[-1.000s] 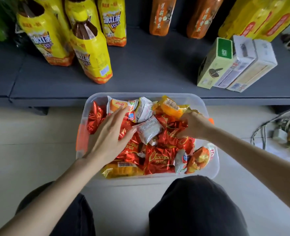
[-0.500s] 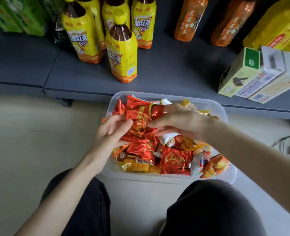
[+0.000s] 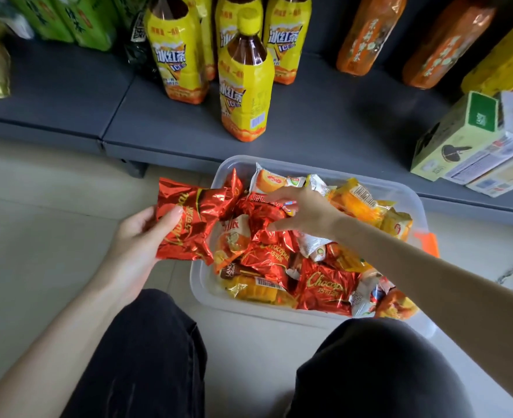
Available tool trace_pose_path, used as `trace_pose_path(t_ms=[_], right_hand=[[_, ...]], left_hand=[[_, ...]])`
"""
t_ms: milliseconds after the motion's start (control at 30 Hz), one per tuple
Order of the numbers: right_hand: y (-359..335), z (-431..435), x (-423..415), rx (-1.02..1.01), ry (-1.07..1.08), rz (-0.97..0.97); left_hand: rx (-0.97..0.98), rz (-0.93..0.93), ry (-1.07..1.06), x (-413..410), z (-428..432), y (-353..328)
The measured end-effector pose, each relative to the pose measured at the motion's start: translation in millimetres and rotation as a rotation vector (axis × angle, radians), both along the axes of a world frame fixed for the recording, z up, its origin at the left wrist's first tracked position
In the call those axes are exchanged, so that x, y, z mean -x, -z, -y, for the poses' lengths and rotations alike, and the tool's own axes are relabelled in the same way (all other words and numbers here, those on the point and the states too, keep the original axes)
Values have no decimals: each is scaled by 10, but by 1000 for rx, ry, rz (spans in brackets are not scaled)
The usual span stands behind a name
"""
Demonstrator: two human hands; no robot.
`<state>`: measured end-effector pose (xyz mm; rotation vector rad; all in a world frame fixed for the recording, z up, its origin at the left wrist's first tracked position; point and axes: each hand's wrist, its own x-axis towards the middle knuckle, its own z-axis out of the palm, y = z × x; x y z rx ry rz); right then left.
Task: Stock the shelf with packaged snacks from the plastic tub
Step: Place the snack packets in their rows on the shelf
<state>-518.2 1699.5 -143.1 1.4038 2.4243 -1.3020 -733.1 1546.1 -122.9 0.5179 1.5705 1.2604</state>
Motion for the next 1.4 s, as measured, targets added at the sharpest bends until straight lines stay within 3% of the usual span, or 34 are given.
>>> trace_pose_path(t_ms=[400, 533, 633, 800, 933, 1033, 1200, 1400], right_hand=[[295, 114, 81, -120, -70, 20], [265, 75, 69, -47, -15, -58], [168, 106, 31, 138, 110, -275], [158, 219, -117, 538, 244, -400], [55, 277, -170, 947, 718, -747], [-149, 330, -163, 1115, 865, -881], [-805, 443, -264, 1023, 751, -731], [-1959, 580, -266, 826, 762, -628]], left_hand=[[36, -46, -61, -39, 21, -32], [53, -26, -105, -54, 18, -56], [56, -54, -91, -96, -40, -93], [57, -123, -84, -229, -190, -157], [69, -183, -85, -330, -284, -215], [97, -180, -71, -390, -293, -314], [136, -95, -113, -524, -250, -804], [99, 54, -100, -530, -97, -1978]])
